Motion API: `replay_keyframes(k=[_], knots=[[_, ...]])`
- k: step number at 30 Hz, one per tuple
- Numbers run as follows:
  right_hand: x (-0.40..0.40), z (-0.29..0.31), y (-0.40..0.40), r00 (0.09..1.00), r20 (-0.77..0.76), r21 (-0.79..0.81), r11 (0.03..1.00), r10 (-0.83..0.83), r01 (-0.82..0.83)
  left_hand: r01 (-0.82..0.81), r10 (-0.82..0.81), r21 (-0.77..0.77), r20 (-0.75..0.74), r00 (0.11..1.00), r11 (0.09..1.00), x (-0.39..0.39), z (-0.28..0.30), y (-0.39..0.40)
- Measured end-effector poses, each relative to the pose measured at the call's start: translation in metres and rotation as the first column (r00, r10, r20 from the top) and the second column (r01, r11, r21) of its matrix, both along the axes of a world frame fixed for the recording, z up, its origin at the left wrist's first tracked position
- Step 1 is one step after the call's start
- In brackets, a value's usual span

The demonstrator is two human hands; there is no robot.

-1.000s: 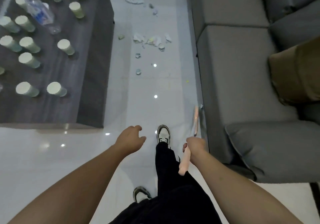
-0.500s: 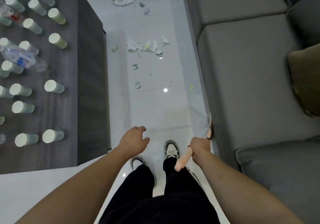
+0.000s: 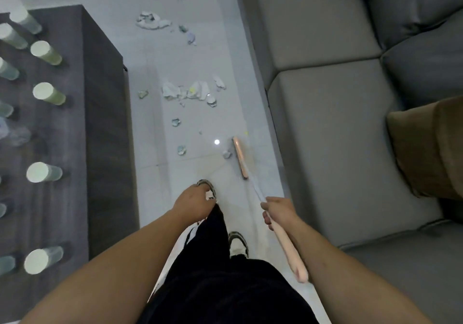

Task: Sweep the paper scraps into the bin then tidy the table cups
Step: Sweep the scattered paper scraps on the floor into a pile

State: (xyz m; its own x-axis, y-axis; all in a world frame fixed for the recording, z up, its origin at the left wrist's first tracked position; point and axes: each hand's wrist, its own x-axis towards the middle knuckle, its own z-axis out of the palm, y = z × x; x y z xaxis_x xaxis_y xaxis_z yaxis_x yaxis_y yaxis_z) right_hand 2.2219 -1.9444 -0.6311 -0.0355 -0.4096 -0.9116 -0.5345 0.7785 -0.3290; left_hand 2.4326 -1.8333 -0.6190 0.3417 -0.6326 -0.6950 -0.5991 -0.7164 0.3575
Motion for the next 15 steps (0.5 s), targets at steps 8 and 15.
replay_keyframes(k=[8,15], knots=[[0.103,-0.007,-0.037,0.998,-0.052,-0.076,0.996,0.041,-0.045,-0.088,0.087,-0.019,-0.041,0.995,0.996,0.095,-0.006,-0.044],[0.194,0.002,-0.066,0.995,-0.070,0.063,0.996,0.065,-0.060,-0.145,0.146,0.080,-0.007,0.989,0.986,0.181,-0.019,-0.031]])
